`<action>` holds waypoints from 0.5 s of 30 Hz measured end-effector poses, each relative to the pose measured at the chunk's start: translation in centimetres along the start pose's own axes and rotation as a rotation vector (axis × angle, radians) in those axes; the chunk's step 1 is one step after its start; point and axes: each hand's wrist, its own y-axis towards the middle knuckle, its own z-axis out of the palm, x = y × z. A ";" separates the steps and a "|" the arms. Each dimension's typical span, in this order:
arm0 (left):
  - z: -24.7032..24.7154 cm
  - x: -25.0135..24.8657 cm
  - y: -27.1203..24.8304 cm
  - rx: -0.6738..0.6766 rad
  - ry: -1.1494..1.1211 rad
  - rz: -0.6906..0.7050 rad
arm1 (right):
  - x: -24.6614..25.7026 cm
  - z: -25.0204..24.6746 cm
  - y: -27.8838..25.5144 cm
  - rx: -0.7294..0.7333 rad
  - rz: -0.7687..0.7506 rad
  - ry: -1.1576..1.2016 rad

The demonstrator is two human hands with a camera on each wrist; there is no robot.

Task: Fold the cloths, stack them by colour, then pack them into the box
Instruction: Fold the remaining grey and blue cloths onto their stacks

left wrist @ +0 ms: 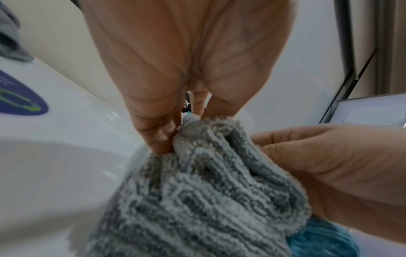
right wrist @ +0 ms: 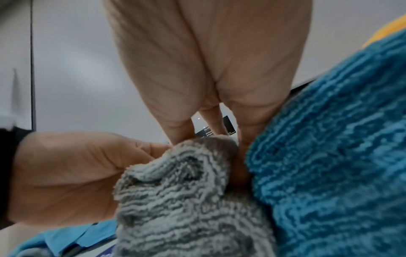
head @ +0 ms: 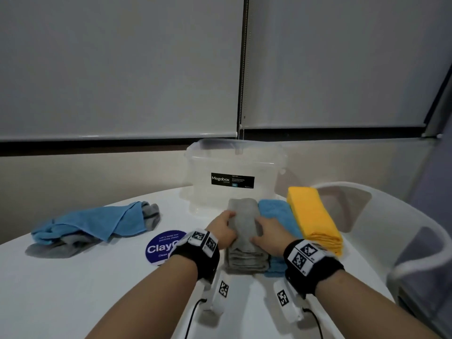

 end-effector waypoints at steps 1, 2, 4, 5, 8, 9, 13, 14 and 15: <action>0.2 0.5 0.0 -0.011 0.025 0.019 | 0.0 0.2 0.0 0.001 0.013 -0.017; 0.3 0.9 0.0 -0.031 0.034 0.036 | 0.1 0.2 0.0 -0.001 0.017 -0.013; 0.2 1.4 0.3 -0.061 0.030 0.065 | 0.5 0.1 -0.2 -0.021 0.012 -0.023; 0.1 1.4 0.3 -0.067 0.031 0.079 | 0.7 0.0 -0.3 -0.046 0.003 -0.045; 0.5 0.8 0.2 -0.134 0.180 0.129 | 1.1 -0.7 -1.0 -0.143 -0.028 -0.164; 0.8 0.7 0.1 -0.190 0.262 0.161 | 1.1 -1.0 -1.3 -0.146 -0.020 -0.222; 2.0 -0.9 -1.7 -0.263 0.572 0.201 | 0.4 -1.2 -1.5 0.045 0.084 -0.339; 2.3 -1.2 -2.0 -0.229 0.655 0.181 | 0.2 -1.0 -1.4 0.080 0.081 -0.319; 2.5 -1.3 -2.2 -0.194 0.714 0.159 | 0.1 -0.7 -1.3 0.097 0.075 -0.302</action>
